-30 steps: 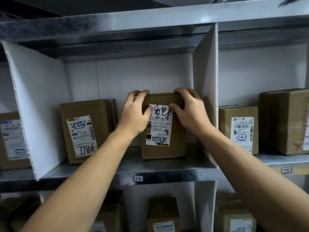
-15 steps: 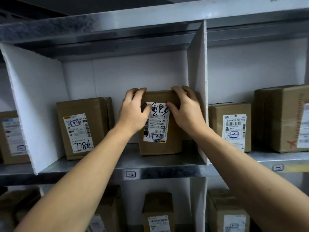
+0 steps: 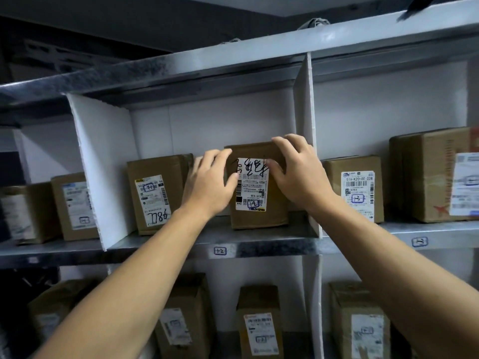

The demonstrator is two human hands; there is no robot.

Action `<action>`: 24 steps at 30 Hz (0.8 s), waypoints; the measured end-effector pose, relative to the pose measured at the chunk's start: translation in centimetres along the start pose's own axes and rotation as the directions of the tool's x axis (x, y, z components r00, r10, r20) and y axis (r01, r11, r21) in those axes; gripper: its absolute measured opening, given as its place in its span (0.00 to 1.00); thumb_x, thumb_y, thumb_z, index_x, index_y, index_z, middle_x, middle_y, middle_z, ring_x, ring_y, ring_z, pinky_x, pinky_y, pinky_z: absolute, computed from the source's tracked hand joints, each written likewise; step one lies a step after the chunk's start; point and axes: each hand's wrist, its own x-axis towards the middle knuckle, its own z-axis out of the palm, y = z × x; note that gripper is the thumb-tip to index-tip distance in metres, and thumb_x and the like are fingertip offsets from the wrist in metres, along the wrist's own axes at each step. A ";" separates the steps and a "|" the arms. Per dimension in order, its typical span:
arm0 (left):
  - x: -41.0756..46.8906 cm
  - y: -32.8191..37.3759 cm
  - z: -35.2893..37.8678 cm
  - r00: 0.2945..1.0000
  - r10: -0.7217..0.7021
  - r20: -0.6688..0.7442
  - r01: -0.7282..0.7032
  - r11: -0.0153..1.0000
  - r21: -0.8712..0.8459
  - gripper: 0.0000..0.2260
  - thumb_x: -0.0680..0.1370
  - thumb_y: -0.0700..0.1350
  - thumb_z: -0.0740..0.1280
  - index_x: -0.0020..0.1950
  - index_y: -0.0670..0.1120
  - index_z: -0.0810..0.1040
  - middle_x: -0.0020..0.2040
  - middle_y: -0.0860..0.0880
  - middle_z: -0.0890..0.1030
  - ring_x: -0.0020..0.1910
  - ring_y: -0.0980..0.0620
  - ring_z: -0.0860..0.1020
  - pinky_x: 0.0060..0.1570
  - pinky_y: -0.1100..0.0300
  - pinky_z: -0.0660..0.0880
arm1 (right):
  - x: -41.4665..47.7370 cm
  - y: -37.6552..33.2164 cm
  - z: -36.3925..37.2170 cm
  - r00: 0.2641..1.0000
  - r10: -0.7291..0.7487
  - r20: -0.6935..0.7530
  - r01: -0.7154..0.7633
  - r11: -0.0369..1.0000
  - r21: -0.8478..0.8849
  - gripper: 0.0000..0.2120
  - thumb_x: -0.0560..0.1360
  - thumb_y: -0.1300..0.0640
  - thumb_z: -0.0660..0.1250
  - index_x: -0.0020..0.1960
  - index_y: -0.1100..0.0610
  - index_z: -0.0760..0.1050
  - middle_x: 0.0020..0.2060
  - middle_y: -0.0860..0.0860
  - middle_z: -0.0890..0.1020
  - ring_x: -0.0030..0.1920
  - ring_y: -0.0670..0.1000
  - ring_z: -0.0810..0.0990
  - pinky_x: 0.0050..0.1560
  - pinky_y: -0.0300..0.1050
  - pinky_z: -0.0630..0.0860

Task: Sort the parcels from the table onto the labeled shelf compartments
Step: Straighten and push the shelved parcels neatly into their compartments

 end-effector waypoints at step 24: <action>-5.1 17.0 0.6 0.984 0.162 0.070 -0.144 0.967 -0.210 0.23 0.78 0.53 0.64 0.72 0.51 0.67 0.70 0.51 0.69 0.68 0.48 0.67 0.66 0.48 0.70 | -9.7 7.1 -16.7 0.979 0.158 0.131 -0.099 0.922 -0.374 0.17 0.78 0.50 0.67 0.65 0.56 0.73 0.63 0.58 0.75 0.57 0.64 0.76 0.49 0.62 0.79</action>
